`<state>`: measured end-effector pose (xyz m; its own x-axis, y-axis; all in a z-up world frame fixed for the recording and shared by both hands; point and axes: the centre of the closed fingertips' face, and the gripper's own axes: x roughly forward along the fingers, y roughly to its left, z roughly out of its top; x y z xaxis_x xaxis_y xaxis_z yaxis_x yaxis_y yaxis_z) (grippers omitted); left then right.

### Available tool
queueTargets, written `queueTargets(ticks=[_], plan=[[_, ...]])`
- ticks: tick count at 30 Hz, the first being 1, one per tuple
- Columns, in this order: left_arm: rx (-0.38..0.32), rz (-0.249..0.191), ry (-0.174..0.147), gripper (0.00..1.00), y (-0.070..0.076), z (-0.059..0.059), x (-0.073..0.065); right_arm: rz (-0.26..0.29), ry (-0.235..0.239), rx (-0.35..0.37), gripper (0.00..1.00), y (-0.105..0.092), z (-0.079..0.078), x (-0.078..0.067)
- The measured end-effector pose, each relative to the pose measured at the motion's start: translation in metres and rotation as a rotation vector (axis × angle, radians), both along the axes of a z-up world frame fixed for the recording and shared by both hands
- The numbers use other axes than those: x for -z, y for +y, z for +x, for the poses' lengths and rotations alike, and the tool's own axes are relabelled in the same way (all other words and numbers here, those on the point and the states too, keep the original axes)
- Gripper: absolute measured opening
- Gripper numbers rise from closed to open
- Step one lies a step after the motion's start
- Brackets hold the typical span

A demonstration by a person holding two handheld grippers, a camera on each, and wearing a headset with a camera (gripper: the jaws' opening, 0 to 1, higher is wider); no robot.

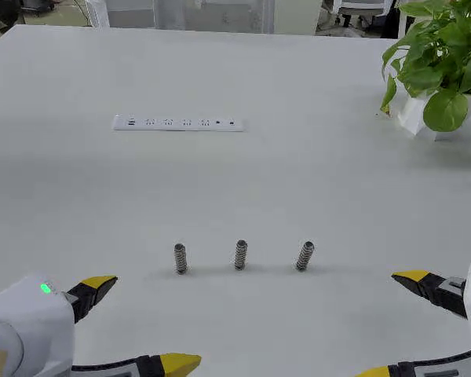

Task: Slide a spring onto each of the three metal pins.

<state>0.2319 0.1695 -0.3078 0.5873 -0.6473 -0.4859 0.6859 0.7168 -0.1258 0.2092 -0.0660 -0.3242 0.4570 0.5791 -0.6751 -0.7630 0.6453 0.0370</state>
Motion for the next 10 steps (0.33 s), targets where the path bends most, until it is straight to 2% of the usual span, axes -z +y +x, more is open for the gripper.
queueTargets(ticks=[10], plan=[[-0.004,-0.008,0.003,0.91,0.0012,-0.0003,0.0019,-0.009,0.009,0.003,0.99,-0.001,-0.0007,0.0017]])
